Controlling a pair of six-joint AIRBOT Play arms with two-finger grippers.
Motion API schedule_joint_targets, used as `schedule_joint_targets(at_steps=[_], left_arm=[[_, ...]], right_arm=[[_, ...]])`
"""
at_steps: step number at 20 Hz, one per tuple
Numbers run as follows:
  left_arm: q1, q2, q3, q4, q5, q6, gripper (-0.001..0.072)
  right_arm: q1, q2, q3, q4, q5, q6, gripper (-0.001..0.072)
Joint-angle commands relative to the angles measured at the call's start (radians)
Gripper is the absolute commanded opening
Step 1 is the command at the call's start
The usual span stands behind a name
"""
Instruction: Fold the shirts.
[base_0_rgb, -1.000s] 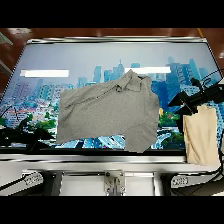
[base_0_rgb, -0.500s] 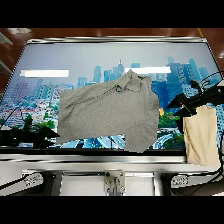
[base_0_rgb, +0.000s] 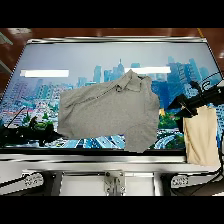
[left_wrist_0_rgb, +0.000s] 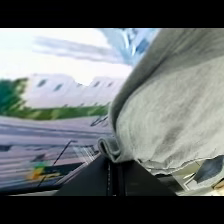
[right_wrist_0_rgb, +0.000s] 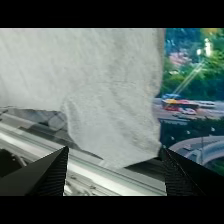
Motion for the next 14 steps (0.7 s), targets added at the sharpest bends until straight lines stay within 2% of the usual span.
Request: schedule_joint_targets(at_steps=[1, 4, 6, 9, 14], left_arm=[[-0.008, -0.002, 0.001, -0.027, -0.010, 0.005, 0.0038], [-0.008, 0.001, 0.001, -0.027, -0.050, 0.042, 0.0037], [-0.007, 0.006, 0.003, -0.024, -0.089, 0.096, 0.0037], [-0.006, 0.021, 0.006, -0.024, -0.089, 0.095, 0.0037], [-0.006, 0.050, 0.053, -0.024, -0.098, 0.083, 0.0037]], right_arm=[[0.000, 0.000, -0.001, -0.125, -0.003, 0.011, 0.0694], [-0.007, -0.001, -0.055, -0.122, -0.081, 0.045, 0.0694], [0.001, -0.006, -0.127, -0.112, -0.165, 0.045, 0.0694], [0.019, -0.040, -0.208, -0.009, -0.224, 0.002, 0.0687], [0.121, -0.115, -0.219, -0.003, -0.272, -0.025, 0.0685]])
